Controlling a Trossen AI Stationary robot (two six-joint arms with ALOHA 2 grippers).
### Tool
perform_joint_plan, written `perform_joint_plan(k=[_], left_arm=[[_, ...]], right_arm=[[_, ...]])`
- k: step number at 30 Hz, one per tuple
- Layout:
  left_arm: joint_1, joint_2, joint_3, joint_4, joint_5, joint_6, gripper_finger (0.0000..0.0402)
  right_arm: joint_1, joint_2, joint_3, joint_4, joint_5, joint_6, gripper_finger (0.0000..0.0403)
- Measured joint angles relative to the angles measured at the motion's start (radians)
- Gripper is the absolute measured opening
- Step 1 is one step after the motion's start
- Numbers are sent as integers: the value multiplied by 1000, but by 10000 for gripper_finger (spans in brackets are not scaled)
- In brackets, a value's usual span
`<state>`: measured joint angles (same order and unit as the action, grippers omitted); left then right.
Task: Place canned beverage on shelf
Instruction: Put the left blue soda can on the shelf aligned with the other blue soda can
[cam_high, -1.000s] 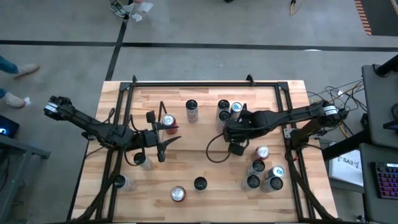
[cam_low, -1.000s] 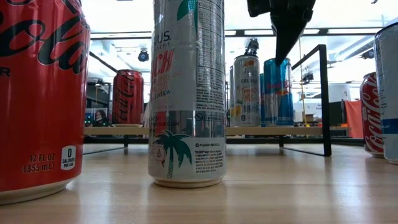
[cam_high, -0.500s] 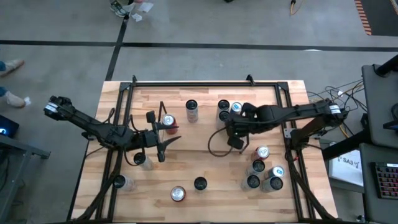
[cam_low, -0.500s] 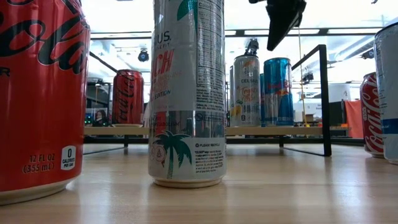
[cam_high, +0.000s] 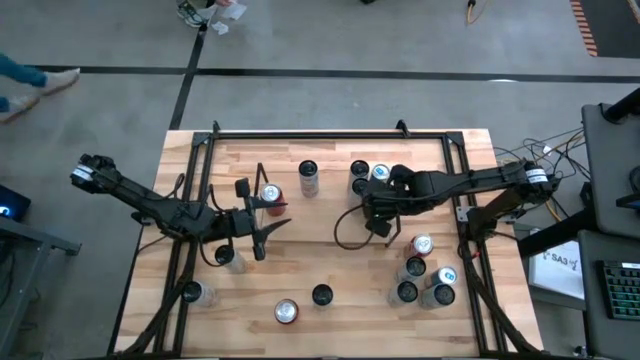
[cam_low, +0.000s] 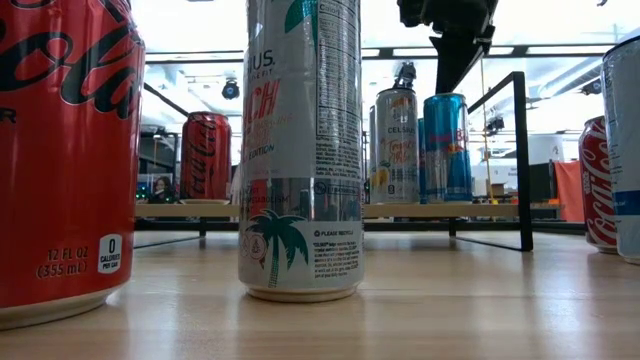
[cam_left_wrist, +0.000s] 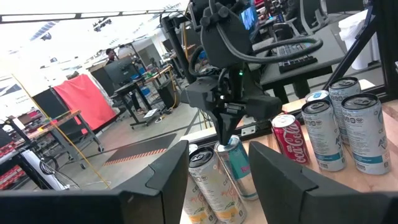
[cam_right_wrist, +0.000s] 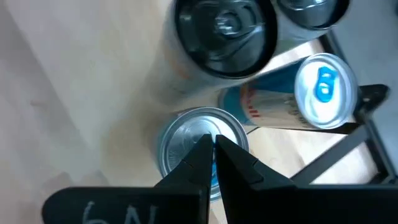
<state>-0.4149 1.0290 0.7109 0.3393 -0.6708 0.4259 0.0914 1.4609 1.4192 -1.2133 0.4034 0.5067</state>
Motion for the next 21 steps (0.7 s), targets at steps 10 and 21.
perform_joint_plan(k=[10, 21], left_arm=[[0, 0, 0, 0, 0, 0, 152], [0, 0, 0, 0, 0, 0, 152]], right_arm=[[0, -3, -16, -4, 27, 9, 13], [2, -7, -1, 33, 78, 20, 13]])
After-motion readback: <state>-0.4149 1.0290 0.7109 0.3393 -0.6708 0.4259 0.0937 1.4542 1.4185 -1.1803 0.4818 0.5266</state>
